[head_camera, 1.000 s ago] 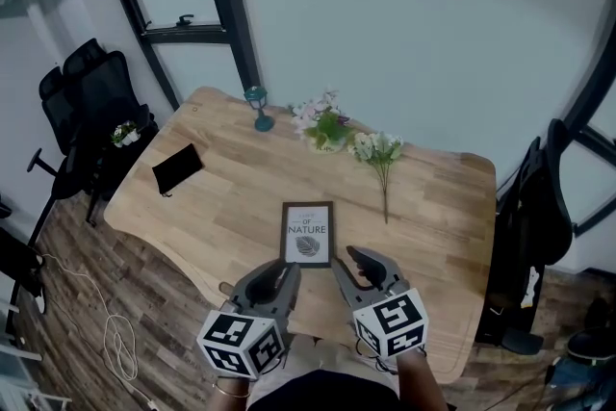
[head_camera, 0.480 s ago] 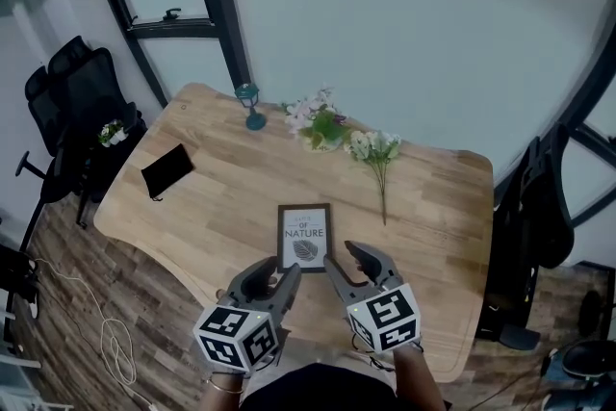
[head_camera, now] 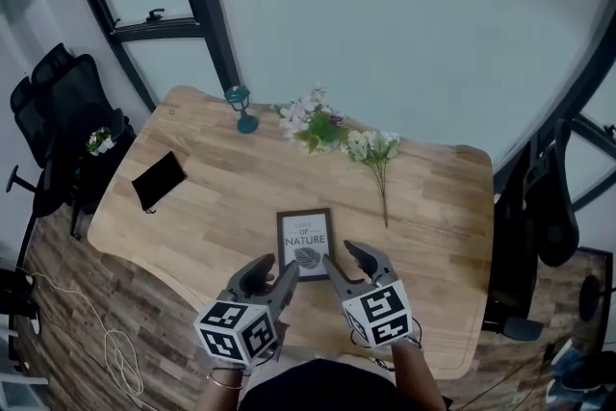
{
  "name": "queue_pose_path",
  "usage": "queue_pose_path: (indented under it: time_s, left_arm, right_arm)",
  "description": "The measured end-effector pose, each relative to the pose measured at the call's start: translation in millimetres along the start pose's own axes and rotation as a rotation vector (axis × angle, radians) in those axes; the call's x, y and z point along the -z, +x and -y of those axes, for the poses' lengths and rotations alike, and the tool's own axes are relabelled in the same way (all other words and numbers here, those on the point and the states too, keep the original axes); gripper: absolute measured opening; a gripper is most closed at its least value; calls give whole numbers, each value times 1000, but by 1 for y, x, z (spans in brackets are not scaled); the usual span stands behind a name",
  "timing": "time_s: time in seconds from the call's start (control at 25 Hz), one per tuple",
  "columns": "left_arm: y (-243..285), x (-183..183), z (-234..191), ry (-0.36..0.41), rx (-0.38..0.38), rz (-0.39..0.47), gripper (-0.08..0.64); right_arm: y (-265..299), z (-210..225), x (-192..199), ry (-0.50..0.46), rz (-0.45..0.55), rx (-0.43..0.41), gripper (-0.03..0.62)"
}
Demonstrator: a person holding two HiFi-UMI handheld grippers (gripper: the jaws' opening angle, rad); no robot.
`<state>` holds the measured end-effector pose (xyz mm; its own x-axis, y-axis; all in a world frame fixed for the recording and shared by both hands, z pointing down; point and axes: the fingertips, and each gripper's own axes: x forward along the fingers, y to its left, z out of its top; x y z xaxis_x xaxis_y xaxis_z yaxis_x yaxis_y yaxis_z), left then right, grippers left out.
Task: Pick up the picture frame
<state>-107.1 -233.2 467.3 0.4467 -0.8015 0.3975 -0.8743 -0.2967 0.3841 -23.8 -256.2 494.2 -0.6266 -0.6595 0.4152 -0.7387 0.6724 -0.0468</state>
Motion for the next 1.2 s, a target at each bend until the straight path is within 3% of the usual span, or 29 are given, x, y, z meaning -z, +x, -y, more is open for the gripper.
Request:
queue_pose_path:
  time_s: [0.56,1.2]
  left_arm:
    - [40,13,-39,-16,24,-93,201]
    - [82,47,-84,-109,18,-206,201]
  right_arm:
    - [49,18,30,18,-125,42,147]
    - [93,27,75,47,-253,49,147]
